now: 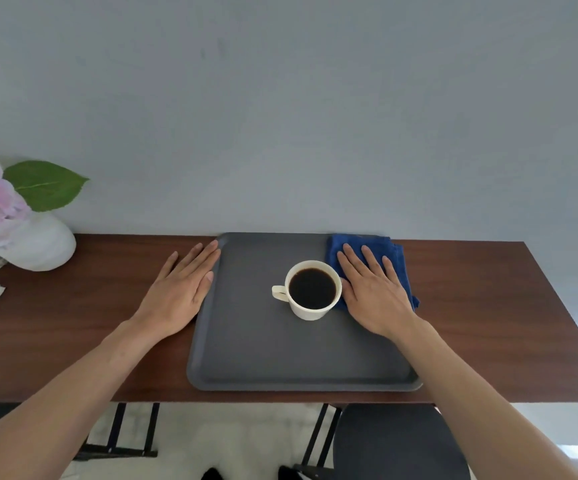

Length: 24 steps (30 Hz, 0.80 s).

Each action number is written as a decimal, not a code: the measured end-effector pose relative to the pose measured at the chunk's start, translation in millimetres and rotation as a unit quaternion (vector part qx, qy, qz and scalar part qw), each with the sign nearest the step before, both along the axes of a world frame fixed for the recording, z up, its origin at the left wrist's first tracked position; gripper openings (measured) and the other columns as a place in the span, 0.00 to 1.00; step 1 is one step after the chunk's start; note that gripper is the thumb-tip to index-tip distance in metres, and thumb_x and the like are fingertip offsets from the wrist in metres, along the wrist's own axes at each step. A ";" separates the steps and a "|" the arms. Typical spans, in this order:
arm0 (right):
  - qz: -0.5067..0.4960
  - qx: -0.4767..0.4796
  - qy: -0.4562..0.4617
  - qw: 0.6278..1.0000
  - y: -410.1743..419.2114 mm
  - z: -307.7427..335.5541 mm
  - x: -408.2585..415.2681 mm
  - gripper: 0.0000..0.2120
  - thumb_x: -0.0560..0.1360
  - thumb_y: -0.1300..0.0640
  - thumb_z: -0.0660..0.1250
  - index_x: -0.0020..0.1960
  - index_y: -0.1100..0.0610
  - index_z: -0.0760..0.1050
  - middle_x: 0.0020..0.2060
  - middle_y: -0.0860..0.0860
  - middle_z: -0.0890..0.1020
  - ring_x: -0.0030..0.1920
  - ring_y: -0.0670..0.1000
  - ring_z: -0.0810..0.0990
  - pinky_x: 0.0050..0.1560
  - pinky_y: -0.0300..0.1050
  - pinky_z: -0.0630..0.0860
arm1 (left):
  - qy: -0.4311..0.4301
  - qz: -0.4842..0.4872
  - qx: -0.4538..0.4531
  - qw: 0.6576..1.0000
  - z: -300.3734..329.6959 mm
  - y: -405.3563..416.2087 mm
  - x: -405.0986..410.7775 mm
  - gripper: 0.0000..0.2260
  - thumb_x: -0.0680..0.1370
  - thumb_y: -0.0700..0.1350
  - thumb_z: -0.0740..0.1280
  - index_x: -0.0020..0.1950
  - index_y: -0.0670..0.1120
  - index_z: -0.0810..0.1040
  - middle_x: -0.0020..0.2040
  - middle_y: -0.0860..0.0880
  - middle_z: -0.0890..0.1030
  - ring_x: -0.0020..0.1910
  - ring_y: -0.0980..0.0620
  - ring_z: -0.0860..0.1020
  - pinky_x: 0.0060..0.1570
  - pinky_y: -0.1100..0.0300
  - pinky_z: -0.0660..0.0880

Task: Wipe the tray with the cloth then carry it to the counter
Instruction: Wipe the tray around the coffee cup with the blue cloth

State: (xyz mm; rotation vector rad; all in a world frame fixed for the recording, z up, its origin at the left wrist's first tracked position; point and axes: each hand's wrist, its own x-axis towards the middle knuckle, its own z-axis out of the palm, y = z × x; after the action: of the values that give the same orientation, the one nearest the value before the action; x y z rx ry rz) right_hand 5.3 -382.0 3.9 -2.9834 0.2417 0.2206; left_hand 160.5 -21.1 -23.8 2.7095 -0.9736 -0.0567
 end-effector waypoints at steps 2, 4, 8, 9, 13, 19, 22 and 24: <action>0.000 0.004 0.001 1.000 -0.5 0.0 -1.7 0.31 0.84 0.39 0.37 0.85 0.49 0.44 0.84 0.44 0.45 0.83 0.53 0.41 0.81 0.60 0.42 | -0.004 0.000 0.004 1.000 -0.7 -0.4 0.8 0.26 0.86 0.56 0.43 0.84 0.54 0.54 0.85 0.59 0.51 0.83 0.60 0.47 0.82 0.46 0.50; 0.002 0.006 -0.001 1.000 -0.3 0.3 -8.2 0.30 0.85 0.40 0.40 0.85 0.49 0.45 0.84 0.44 0.46 0.83 0.52 0.41 0.81 0.59 0.41 | -0.006 0.000 0.008 1.000 -0.4 -0.7 1.0 0.26 0.86 0.56 0.43 0.84 0.54 0.54 0.85 0.59 0.51 0.83 0.59 0.47 0.82 0.45 0.50; 0.015 0.006 -0.003 1.000 4.6 2.1 -37.0 0.29 0.86 0.40 0.42 0.85 0.47 0.45 0.83 0.42 0.46 0.83 0.50 0.40 0.81 0.57 0.39 | -0.002 0.002 0.010 1.000 0.9 -1.0 0.5 0.26 0.86 0.57 0.42 0.84 0.55 0.52 0.84 0.59 0.50 0.83 0.60 0.47 0.83 0.46 0.50; 0.020 0.005 0.000 1.000 7.3 3.1 -46.5 0.29 0.86 0.40 0.43 0.85 0.47 0.45 0.83 0.42 0.45 0.83 0.49 0.39 0.81 0.57 0.39 | -0.001 0.003 0.009 1.000 0.7 -0.9 0.8 0.26 0.86 0.57 0.42 0.84 0.55 0.52 0.84 0.59 0.50 0.83 0.60 0.47 0.83 0.46 0.50; 0.031 0.012 0.009 0.999 20.0 6.2 -87.2 0.29 0.86 0.39 0.43 0.84 0.45 0.44 0.83 0.40 0.43 0.82 0.47 0.37 0.81 0.54 0.37 | 0.005 0.003 0.007 1.000 0.1 -0.5 1.5 0.26 0.86 0.57 0.42 0.84 0.55 0.53 0.84 0.59 0.51 0.83 0.60 0.47 0.83 0.45 0.50; 0.021 0.029 0.006 0.999 39.1 8.5 -131.5 0.31 0.82 0.34 0.31 0.83 0.41 0.43 0.82 0.38 0.43 0.81 0.45 0.34 0.79 0.53 0.35 | 0.009 0.003 0.029 1.000 6.0 -1.8 -0.9 0.27 0.85 0.58 0.40 0.84 0.55 0.51 0.84 0.59 0.49 0.83 0.60 0.46 0.83 0.46 0.50; 0.022 0.044 -0.004 0.999 40.2 9.2 -137.5 0.34 0.80 0.32 0.28 0.82 0.41 0.44 0.82 0.39 0.44 0.81 0.45 0.34 0.79 0.53 0.34 | 0.000 0.003 0.043 0.999 11.0 -1.7 -2.7 0.28 0.84 0.59 0.39 0.84 0.55 0.51 0.84 0.59 0.50 0.83 0.59 0.47 0.82 0.47 0.51; 0.009 0.044 -0.036 0.998 40.4 13.5 -138.2 0.30 0.84 0.34 0.36 0.83 0.43 0.52 0.82 0.41 0.49 0.82 0.46 0.38 0.80 0.55 0.39 | -0.005 -0.003 0.058 0.998 16.2 -1.9 -3.5 0.29 0.84 0.61 0.37 0.84 0.55 0.50 0.85 0.59 0.48 0.83 0.59 0.47 0.82 0.46 0.53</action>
State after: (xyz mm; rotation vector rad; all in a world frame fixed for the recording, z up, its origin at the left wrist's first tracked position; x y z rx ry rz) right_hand -132.8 -341.6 17.4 -2.8995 0.1929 0.1210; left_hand 156.9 -23.0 -7.6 2.8151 -1.0117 -0.1050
